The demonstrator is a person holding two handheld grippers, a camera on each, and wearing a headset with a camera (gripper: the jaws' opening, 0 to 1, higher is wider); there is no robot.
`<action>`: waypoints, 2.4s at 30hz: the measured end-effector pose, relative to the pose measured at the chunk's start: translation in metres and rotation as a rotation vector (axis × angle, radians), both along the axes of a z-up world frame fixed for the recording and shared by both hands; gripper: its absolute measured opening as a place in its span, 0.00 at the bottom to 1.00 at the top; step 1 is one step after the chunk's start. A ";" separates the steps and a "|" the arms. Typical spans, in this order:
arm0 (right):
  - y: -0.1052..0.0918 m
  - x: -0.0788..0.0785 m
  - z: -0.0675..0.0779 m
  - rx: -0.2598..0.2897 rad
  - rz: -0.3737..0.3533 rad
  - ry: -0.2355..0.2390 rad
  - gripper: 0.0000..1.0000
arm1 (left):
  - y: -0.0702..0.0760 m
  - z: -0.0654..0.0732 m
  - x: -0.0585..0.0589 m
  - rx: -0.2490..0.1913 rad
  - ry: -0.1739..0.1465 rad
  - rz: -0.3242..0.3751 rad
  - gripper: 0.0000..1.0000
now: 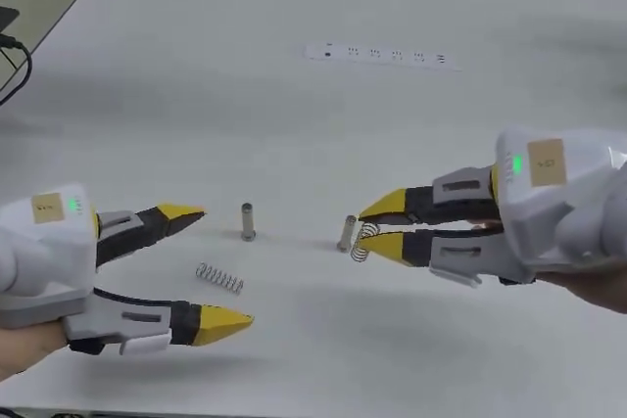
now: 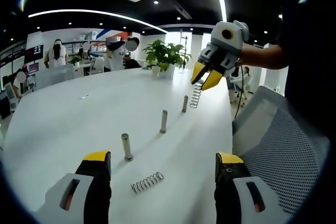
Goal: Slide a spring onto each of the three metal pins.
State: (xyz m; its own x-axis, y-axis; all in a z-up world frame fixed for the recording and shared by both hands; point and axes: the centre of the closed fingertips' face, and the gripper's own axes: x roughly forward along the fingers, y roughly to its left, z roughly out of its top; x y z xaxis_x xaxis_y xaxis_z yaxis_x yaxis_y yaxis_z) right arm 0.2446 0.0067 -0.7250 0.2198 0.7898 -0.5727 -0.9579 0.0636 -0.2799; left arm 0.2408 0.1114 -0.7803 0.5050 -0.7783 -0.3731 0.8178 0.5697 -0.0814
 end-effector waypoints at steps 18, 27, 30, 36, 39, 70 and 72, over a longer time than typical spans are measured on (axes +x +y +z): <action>-0.006 0.030 -0.007 -0.022 -0.049 -0.016 0.07 | 0.009 -0.007 0.007 -0.002 0.023 0.070 0.98; -0.002 0.051 -0.006 -0.018 -0.082 -0.017 0.07 | 0.011 -0.005 0.011 -0.016 0.022 0.086 0.98; 0.000 0.055 -0.008 -0.024 -0.083 -0.015 0.07 | 0.011 -0.004 0.011 -0.021 0.021 0.085 0.98; 0.003 0.060 -0.010 -0.033 -0.082 -0.005 0.07 | 0.014 -0.002 0.013 -0.021 0.013 0.099 0.98; 0.003 0.061 -0.012 -0.034 -0.082 0.004 0.07 | 0.015 -0.001 0.014 -0.026 0.011 0.104 0.98; 0.004 0.062 -0.040 -0.061 -0.101 0.080 0.07 | 0.019 -0.001 0.014 -0.036 0.015 0.126 0.98; 0.005 0.062 -0.042 -0.063 -0.102 0.084 0.07 | 0.020 -0.001 0.014 -0.036 0.015 0.127 0.98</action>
State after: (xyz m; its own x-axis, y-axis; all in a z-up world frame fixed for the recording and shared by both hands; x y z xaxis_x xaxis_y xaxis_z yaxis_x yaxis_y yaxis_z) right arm 0.3063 0.0113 -0.7672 0.2460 0.7277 -0.6403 -0.9677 0.1463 -0.2054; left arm 0.2550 0.1310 -0.7814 0.5952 -0.7213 -0.3542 0.7377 0.6653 -0.1152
